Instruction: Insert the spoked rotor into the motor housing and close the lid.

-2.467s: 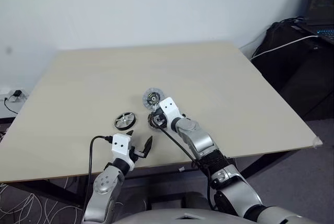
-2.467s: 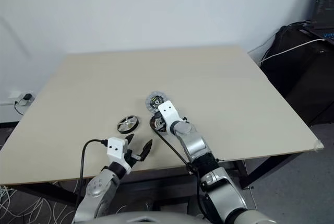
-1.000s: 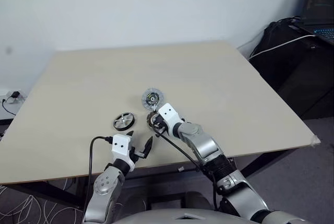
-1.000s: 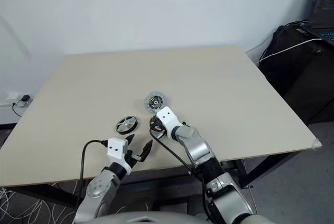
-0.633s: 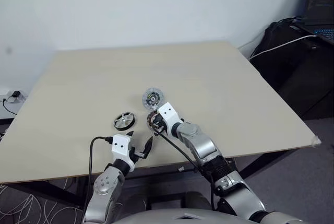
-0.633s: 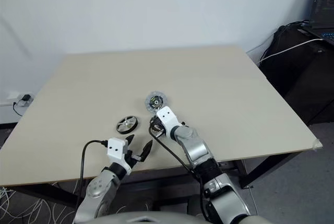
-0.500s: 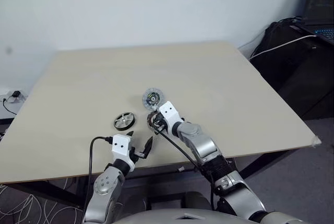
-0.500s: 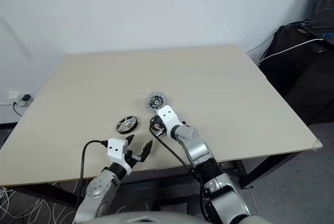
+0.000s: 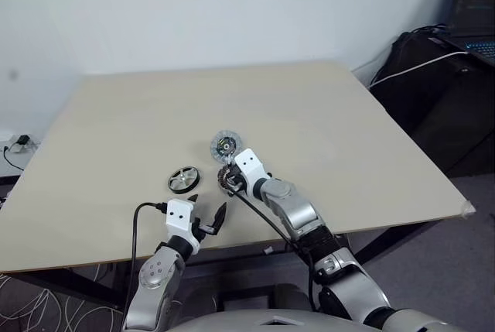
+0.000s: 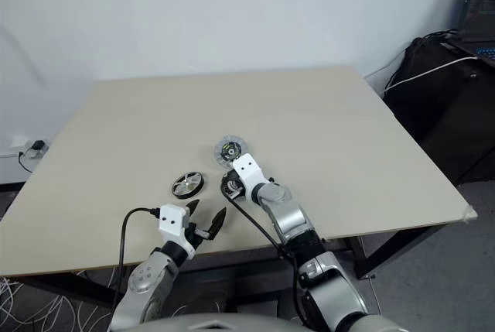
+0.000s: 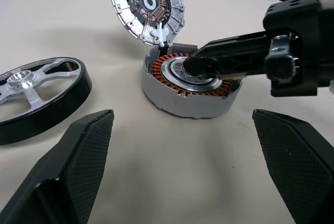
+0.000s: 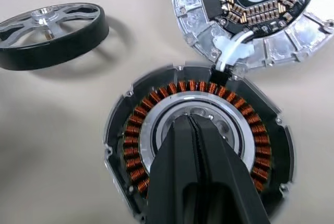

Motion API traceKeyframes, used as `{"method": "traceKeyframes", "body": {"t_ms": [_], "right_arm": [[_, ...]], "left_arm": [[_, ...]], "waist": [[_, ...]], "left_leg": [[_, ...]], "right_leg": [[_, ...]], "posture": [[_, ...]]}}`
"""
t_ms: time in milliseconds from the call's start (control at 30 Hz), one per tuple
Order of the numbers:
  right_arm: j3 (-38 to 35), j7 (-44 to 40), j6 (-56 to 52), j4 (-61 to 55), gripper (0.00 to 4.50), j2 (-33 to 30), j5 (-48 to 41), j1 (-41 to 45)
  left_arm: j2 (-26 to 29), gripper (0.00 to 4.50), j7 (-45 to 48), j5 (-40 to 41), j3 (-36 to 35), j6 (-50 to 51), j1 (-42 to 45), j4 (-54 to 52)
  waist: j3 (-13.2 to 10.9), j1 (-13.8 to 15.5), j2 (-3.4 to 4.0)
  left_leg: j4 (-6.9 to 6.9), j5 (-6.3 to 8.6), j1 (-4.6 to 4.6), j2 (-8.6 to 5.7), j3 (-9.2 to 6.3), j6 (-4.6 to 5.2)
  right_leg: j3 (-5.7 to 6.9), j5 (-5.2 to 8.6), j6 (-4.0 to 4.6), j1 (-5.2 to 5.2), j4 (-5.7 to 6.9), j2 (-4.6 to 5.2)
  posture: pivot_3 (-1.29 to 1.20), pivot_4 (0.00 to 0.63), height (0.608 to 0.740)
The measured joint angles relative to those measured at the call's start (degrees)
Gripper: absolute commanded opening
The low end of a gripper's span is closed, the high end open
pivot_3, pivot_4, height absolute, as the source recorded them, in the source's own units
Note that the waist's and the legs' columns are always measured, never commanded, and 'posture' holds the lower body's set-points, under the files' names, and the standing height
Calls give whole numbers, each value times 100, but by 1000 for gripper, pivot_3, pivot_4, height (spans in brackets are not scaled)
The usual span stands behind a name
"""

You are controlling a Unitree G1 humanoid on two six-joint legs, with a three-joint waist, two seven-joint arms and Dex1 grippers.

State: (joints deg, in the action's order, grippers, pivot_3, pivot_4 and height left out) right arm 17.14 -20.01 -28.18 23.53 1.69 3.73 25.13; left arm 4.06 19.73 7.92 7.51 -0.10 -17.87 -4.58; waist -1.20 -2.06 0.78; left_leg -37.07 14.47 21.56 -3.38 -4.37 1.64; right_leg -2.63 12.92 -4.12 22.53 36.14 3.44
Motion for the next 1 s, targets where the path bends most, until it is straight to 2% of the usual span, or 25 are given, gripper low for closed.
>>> {"method": "traceKeyframes", "body": {"t_ms": [233,633,800,1000], "right_arm": [[-20,78,211,552,21,98,37,321],[-73,259,430,822,21,131,50,437],[-412,290,482,772,21,12,-3,552],[-450,258,488,647,21,43,-9,541]], "left_arm": [[-4,4500,-4,0,-2,0,2,0],[-24,4500,-8,-1,-6,1,1,0],[-24,4500,-7,0,-9,1,-1,0],[-25,4500,9,1,-8,3,0,0]], "waist": [[0,-3,1],[-1,-1,3],[-2,-3,3],[-2,-8,5]], "left_leg": [[0,-2,0,0,0,2],[0,-6,0,-1,0,8],[1,-11,0,-2,-1,16],[4,-11,0,0,-1,17]], "right_leg": [[0,-3,3,0,1,-1],[0,-3,3,0,2,-1],[0,-3,3,1,2,-1],[-1,-2,3,4,5,-2]], "posture": [[0,0,740],[0,0,740],[0,0,740],[0,0,740]]}}
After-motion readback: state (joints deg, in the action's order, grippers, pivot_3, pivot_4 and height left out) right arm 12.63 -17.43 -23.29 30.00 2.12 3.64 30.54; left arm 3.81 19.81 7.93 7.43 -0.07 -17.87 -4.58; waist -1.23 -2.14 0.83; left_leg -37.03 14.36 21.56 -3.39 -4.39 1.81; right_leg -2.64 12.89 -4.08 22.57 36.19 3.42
